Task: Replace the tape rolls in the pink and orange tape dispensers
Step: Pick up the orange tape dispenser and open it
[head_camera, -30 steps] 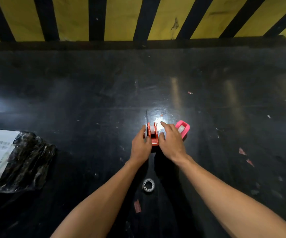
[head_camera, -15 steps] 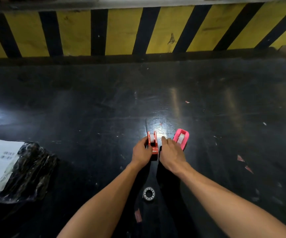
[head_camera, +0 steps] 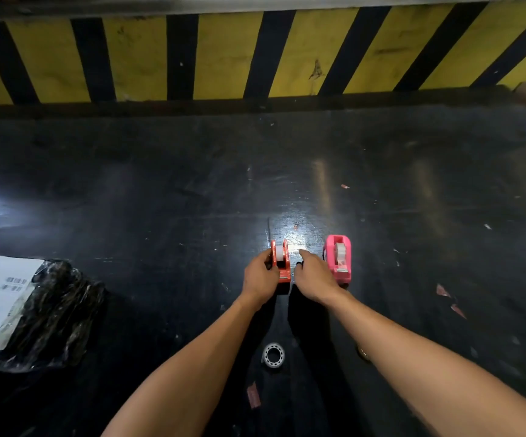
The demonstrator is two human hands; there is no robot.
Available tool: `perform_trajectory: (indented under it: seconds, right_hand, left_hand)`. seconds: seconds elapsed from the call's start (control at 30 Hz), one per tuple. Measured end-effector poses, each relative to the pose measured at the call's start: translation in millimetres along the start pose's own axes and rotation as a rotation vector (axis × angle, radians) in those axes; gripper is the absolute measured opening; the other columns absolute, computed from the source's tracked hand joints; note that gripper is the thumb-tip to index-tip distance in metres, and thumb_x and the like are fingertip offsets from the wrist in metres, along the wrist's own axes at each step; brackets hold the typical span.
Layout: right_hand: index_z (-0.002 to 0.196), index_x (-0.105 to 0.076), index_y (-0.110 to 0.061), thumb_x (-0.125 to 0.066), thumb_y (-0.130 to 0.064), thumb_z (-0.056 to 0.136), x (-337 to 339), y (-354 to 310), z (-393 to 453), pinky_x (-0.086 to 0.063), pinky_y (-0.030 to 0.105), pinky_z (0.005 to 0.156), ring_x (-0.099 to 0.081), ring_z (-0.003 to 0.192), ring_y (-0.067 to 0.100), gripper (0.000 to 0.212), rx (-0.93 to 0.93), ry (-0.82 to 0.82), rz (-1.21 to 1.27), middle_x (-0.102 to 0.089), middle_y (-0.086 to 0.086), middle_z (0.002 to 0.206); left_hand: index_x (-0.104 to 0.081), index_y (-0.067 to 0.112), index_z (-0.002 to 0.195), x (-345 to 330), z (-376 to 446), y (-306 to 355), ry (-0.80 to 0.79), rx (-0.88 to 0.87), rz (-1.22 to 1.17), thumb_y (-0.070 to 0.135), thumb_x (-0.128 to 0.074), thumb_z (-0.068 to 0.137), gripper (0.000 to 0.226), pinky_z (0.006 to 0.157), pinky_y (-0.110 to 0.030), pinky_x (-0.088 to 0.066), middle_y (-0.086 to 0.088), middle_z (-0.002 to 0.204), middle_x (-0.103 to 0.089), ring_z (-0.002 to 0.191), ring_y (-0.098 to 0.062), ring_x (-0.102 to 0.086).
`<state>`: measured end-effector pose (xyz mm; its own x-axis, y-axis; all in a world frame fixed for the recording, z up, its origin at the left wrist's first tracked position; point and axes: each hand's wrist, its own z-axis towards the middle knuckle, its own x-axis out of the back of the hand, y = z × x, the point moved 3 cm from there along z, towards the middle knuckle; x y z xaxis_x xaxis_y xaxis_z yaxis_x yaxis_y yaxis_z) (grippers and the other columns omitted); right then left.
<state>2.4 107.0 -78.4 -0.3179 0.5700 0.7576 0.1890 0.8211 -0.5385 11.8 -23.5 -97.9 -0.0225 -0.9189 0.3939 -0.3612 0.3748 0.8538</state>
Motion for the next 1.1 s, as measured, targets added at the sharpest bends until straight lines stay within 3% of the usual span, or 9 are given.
perform_trajectory:
  seconds: [0.07, 0.2, 0.3, 0.4, 0.5, 0.6, 0.87, 1.0, 1.1]
  right_hand:
    - [0.144, -0.035, -0.007, -0.039, -0.013, 0.095, -3, -5, 3, -0.037, 0.035, 0.107, -0.043, 0.134, 0.032, 0.049, -0.072, -0.021, 0.169, -0.044, 0.016, 0.147]
    - [0.124, -0.059, -0.018, -0.041, -0.009, 0.095, -9, -13, -3, -0.042, 0.027, 0.084, -0.060, 0.110, 0.024, 0.036, -0.064, -0.022, 0.416, -0.065, 0.007, 0.123]
    - [0.115, -0.058, -0.023, -0.051, -0.006, 0.090, -17, -1, -9, -0.052, 0.039, 0.093, -0.065, 0.102, 0.021, 0.031, -0.079, 0.002, 0.598, -0.068, 0.007, 0.118]
    - [0.099, -0.052, -0.026, -0.059, -0.001, 0.086, -17, 10, -21, -0.056, 0.050, 0.087, -0.070, 0.090, 0.028, 0.029, -0.073, -0.046, 0.748, -0.070, 0.017, 0.107]
    - [0.106, -0.049, -0.021, -0.062, 0.004, 0.085, -16, 17, -31, -0.057, 0.049, 0.086, -0.069, 0.093, 0.033, 0.035, -0.028, -0.090, 0.789, -0.069, 0.022, 0.106]
    - [0.131, -0.039, -0.033, -0.062, -0.003, 0.086, -20, 22, -40, -0.055, 0.044, 0.087, -0.070, 0.094, 0.030, 0.059, 0.037, -0.157, 0.701, -0.071, 0.017, 0.103]
    - [0.135, -0.033, -0.053, -0.058, -0.005, 0.090, -14, 26, -56, -0.055, 0.039, 0.089, -0.067, 0.087, 0.017, 0.070, 0.082, -0.255, 0.617, -0.070, 0.018, 0.103]
    - [0.134, -0.038, -0.049, -0.055, 0.000, 0.090, -19, 25, -62, -0.054, 0.050, 0.093, -0.067, 0.087, 0.026, 0.068, 0.033, -0.218, 0.741, -0.068, 0.026, 0.106]
    - [0.136, -0.039, -0.043, -0.053, 0.004, 0.091, -18, 26, -66, -0.058, 0.042, 0.081, -0.066, 0.075, 0.019, 0.066, 0.013, -0.207, 0.817, -0.068, 0.025, 0.093]
  left_hand:
    - [-0.066, 0.019, 0.125, -2, 1, -2, -0.013, 0.041, -0.046, -0.002, -0.051, 0.088, 0.046, 0.092, -0.028, -0.051, 0.002, 0.110, -0.073, 0.102, -0.016, -0.067]
    - [-0.069, 0.031, 0.116, -6, 2, -11, -0.035, 0.052, -0.158, 0.001, -0.055, 0.085, 0.045, 0.092, -0.038, -0.058, 0.001, 0.107, -0.076, 0.097, -0.015, -0.072]
    - [-0.066, 0.035, 0.109, -1, -9, -11, -0.055, 0.089, -0.299, -0.005, -0.054, 0.090, 0.046, 0.087, -0.043, -0.061, -0.010, 0.105, -0.074, 0.091, -0.023, -0.074]
    - [-0.059, 0.016, 0.125, 5, -21, -15, -0.165, 0.141, -0.464, -0.005, -0.058, 0.094, 0.038, 0.076, -0.037, -0.063, -0.018, 0.097, -0.074, 0.077, -0.023, -0.074]
    - [-0.055, 0.015, 0.129, 11, -36, -16, -0.264, 0.183, -0.475, -0.003, -0.063, 0.091, 0.043, 0.061, -0.026, -0.059, -0.013, 0.084, -0.075, 0.067, -0.016, -0.072]
    - [-0.053, 0.021, 0.133, 16, -49, -13, -0.318, 0.221, -0.469, -0.003, -0.065, 0.090, 0.051, 0.050, -0.020, -0.051, -0.006, 0.076, -0.073, 0.058, -0.011, -0.068]
    - [-0.046, 0.028, 0.142, 27, -70, -13, -0.372, 0.167, -0.445, -0.007, -0.064, 0.089, 0.066, 0.060, -0.025, -0.057, -0.004, 0.077, -0.077, 0.069, -0.015, -0.073]
    - [-0.052, 0.032, 0.135, 26, -75, -13, -0.382, 0.216, -0.494, -0.003, -0.065, 0.091, 0.058, 0.059, -0.024, -0.056, -0.014, 0.095, -0.074, 0.068, -0.016, -0.072]
    - [-0.054, 0.032, 0.133, 26, -74, -18, -0.337, 0.220, -0.508, -0.003, -0.065, 0.090, 0.057, 0.058, -0.025, -0.056, -0.014, 0.095, -0.071, 0.067, -0.016, -0.069]
